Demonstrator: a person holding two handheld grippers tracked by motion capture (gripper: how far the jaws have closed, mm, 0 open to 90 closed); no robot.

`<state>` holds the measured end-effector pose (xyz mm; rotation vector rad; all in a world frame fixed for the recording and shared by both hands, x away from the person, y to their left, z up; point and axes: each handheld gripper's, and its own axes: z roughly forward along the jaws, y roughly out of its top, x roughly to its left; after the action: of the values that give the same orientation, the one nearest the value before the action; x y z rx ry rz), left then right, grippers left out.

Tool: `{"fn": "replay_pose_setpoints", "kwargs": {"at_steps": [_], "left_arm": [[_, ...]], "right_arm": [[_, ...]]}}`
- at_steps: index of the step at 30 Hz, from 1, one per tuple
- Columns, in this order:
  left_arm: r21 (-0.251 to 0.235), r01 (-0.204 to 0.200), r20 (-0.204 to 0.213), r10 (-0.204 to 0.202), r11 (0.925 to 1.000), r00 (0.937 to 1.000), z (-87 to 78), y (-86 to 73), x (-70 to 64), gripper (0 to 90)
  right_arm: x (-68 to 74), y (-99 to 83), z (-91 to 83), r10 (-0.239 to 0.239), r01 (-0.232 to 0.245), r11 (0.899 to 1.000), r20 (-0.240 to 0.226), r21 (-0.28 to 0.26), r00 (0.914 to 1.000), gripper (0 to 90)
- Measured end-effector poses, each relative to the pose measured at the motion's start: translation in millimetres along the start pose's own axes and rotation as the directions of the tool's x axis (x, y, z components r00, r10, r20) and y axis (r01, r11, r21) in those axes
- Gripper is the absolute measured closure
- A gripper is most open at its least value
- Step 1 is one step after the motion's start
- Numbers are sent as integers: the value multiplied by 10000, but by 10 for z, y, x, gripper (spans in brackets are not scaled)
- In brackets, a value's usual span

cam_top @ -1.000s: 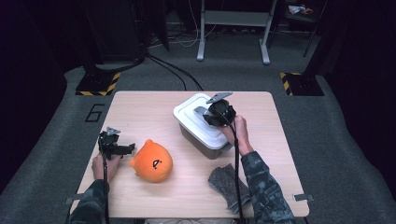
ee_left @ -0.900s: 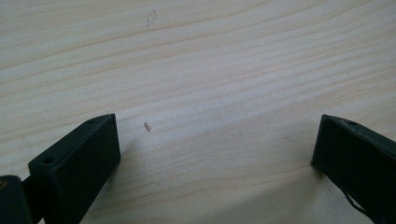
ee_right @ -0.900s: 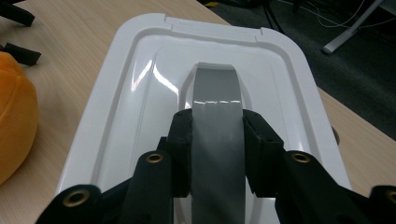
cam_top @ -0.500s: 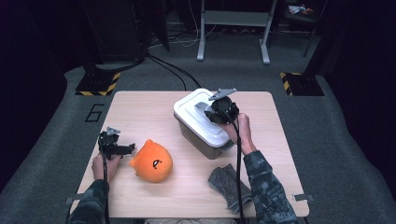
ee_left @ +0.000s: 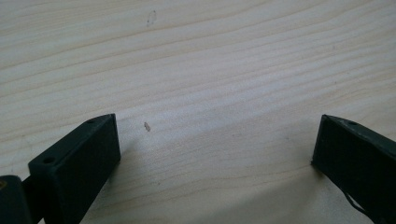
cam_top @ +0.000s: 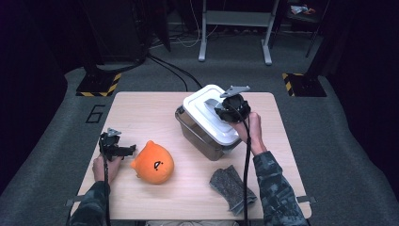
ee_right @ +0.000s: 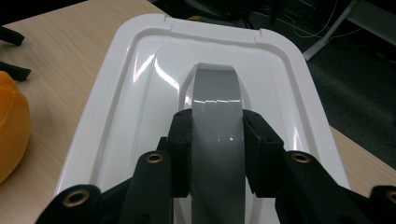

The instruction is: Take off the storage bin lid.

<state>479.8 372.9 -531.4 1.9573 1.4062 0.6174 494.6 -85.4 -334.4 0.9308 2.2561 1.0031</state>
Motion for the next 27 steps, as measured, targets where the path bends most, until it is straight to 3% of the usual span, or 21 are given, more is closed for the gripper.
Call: {"fn": "replay_pose_setpoints", "kwargs": {"at_steps": [19,27], "left_arm": [[1,1,0,-1,10000,10000,0,0,0,2],[-1,3,-2,-3,10000,10000,0,0,0,2]], "right_arm": [[-277,-110,-227,331,-329,9995,728,-41,9968,665],[-426,-181,-328,891,-879,9960,1219,-146,9885,665]]}}
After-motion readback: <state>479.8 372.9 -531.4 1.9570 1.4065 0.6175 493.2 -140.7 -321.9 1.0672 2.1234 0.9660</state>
